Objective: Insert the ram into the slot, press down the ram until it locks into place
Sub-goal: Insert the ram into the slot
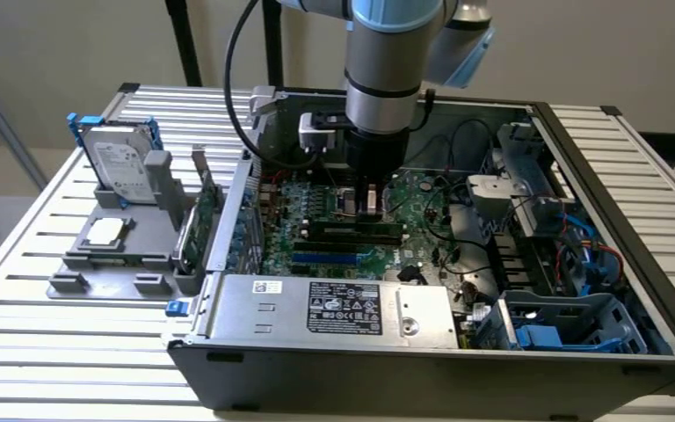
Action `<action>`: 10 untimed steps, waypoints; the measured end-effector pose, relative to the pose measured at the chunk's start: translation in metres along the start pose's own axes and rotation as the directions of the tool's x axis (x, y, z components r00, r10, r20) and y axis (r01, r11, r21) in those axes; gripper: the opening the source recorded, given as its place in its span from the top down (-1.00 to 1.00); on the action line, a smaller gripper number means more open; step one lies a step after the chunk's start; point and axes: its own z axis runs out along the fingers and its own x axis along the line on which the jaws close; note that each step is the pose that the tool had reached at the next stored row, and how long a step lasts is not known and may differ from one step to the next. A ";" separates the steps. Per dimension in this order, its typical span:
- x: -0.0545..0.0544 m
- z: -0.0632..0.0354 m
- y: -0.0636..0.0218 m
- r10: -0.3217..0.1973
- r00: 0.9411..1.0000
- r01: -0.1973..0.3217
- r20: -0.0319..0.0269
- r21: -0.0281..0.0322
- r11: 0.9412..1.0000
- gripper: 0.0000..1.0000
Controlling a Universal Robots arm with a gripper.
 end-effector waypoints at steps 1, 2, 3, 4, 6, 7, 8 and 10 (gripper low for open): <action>0.000 0.0003 0.0000 0.000 1.000 0.000 0.000 0.001 1.000 0.74; 0.000 0.0006 0.0000 0.000 1.000 0.000 0.000 0.002 1.000 0.74; 0.000 0.0008 0.0000 0.000 1.000 0.000 0.000 0.002 1.000 0.74; 0.000 0.0009 0.0001 0.000 1.000 0.000 0.000 0.002 1.000 0.74; 0.000 0.0009 0.0001 0.000 1.000 0.000 0.000 0.003 1.000 0.74; 0.000 0.0008 0.0001 0.000 1.000 0.000 0.000 0.003 1.000 0.74; 0.000 0.0006 0.0001 0.001 1.000 -0.001 0.000 0.003 1.000 0.74; 0.000 -0.0005 0.0002 0.003 1.000 -0.003 0.000 0.003 1.000 0.74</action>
